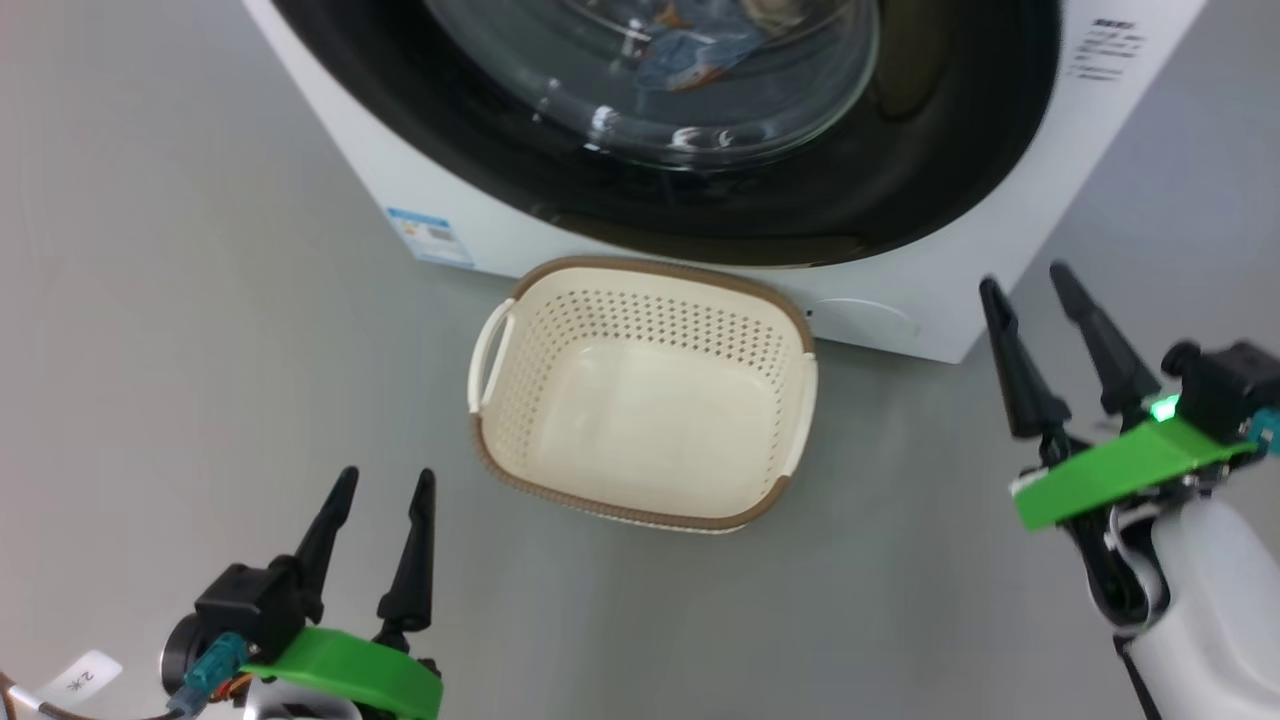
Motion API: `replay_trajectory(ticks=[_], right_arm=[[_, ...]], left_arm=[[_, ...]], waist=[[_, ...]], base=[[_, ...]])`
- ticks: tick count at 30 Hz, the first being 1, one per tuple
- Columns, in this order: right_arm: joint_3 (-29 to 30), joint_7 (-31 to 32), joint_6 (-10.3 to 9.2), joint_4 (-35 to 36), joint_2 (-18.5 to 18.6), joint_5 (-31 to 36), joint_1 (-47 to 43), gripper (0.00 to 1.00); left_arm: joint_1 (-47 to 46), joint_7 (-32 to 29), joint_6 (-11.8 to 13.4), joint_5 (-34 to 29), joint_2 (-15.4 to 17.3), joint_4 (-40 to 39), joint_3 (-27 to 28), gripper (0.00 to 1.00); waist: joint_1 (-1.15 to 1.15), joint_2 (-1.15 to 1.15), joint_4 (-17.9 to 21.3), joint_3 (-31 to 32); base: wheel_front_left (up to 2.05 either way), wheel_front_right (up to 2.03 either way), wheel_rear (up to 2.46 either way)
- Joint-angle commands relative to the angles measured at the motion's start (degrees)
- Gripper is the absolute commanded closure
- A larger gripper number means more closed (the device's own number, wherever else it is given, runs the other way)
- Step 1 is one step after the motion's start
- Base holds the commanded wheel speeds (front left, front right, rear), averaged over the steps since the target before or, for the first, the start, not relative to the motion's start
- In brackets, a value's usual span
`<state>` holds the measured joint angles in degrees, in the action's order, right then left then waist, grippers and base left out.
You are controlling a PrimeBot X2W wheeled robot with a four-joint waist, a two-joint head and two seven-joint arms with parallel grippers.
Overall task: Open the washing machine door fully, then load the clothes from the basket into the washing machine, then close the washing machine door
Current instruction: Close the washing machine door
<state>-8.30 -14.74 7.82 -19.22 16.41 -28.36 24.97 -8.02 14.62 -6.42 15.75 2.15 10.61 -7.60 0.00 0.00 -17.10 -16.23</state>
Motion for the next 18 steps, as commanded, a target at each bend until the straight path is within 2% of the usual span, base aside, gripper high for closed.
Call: replay_trajectory(ticks=[1, 18], right_arm=[[-0.8, -0.3, -0.33, 1.7, -0.1, 0.2, -2.4, 0.0], [4.7, -0.3, -0.33, 2.3, 0.1, 1.0, -17.5, 0.0]], left_arm=[[0.3, 0.4, -0.3, -0.9, 0.7, -0.4, 2.6, 0.0], [2.8, 0.4, -1.0, -3.5, 0.9, 1.7, 6.5, 0.0]], waist=[[0.0, 0.0, 3.1, 2.7], [0.0, 0.0, 11.9, 8.3]], base=[[0.0, 0.0, 0.0], [0.0, 0.0, 0.0]])
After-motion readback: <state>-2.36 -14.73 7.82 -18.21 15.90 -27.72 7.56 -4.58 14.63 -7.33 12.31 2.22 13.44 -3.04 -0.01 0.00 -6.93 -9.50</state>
